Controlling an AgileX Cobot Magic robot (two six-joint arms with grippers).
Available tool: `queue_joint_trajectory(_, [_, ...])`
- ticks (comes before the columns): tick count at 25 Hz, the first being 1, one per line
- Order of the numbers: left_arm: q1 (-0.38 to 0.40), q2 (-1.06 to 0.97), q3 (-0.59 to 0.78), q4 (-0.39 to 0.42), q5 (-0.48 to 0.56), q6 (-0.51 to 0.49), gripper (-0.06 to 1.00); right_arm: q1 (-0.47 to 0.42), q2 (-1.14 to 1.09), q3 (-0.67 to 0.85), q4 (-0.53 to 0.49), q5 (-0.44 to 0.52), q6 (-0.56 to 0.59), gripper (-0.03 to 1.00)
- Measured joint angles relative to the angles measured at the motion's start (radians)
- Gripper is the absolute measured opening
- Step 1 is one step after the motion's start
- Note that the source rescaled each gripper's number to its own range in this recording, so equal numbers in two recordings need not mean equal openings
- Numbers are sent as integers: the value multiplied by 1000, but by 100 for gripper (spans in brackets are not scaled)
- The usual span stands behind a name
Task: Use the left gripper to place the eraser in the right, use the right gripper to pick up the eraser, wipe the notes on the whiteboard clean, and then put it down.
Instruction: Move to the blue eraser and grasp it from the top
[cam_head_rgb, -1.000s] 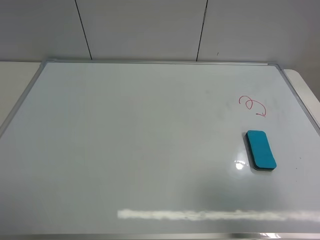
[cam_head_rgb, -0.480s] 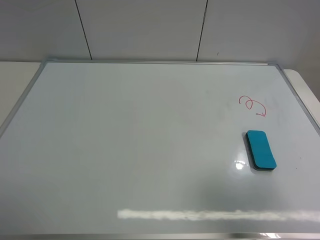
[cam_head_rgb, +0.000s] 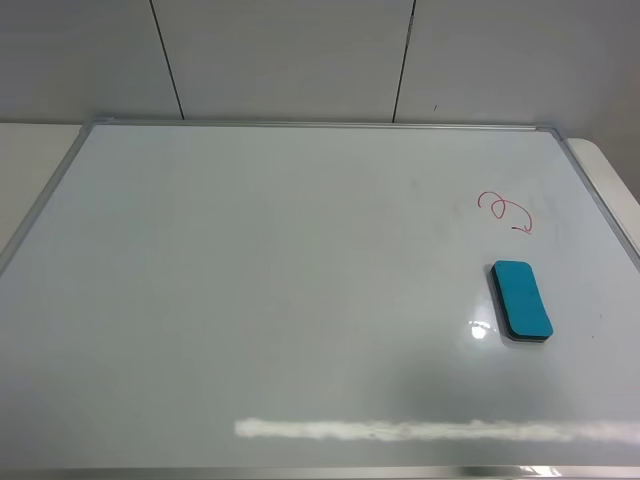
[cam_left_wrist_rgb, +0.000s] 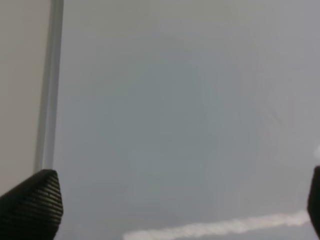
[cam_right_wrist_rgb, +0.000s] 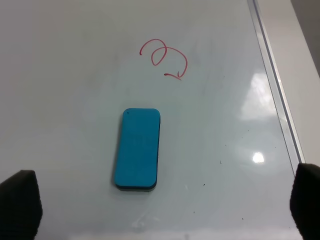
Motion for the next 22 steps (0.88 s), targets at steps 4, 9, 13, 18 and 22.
queue_joint_trajectory(4, [0,0,0,0,0,0,100,0,0,0,0,0,1,100])
queue_joint_trajectory(9, [0,0,0,1,0,0,100,0,22,-12,-26,-19,89,100])
queue_joint_trajectory(13, [0,0,0,1,0,0,100,0,182,-71,-30,-79,168,100])
queue_joint_trajectory(18, [0,0,0,1,0,0,100,0,470,-151,-20,-99,176,100])
queue_joint_trajectory(22, [0,0,0,1,0,0,100,0,736,-217,10,-114,184,100])
